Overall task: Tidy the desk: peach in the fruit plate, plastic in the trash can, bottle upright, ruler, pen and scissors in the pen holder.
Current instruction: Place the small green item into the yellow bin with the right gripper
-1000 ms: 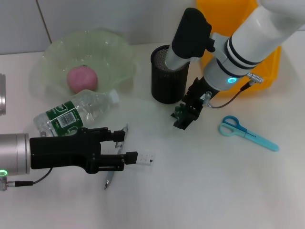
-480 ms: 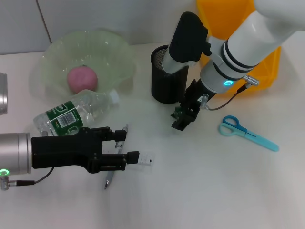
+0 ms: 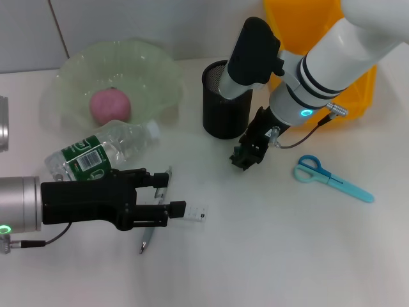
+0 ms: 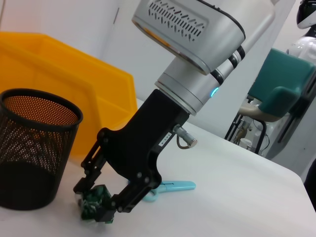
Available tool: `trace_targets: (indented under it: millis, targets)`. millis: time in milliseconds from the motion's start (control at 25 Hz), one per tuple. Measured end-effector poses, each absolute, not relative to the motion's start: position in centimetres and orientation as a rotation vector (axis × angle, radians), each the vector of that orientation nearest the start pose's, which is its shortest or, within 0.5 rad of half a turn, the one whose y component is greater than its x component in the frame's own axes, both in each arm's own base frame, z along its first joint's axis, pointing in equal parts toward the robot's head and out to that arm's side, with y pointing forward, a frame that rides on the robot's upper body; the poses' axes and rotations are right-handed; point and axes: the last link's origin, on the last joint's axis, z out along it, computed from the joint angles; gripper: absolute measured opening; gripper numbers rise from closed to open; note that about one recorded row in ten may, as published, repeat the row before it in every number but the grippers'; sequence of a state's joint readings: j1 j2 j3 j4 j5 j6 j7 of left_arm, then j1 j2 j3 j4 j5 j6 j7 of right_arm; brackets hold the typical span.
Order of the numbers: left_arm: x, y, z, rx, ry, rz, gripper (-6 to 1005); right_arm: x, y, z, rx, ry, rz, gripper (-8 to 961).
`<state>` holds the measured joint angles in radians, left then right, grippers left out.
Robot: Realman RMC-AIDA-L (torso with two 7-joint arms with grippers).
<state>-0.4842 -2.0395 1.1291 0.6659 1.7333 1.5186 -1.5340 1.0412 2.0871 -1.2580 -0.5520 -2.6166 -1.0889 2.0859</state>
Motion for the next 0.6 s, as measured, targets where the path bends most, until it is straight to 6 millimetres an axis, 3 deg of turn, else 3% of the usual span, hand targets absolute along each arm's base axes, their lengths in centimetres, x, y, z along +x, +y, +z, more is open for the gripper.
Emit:
trace_targets:
  millis: [160,320,600]
  targets:
    - [-24.2,31.3,-2.7,-2.913,-0.734,-0.698,784,16.6,42.3,-6.6,-2.774,0.434,-0.55,513]
    - [-24.2,31.4,-2.6,-2.907,-0.732,-0.699,785,15.2,41.2,-4.9,-2.824,0.464,-0.405,468]
    - [-24.3,31.4,-2.5,-2.904,-0.733,-0.699,785,13.9,39.5,-0.2,-2.789,0.47,-0.116,391]
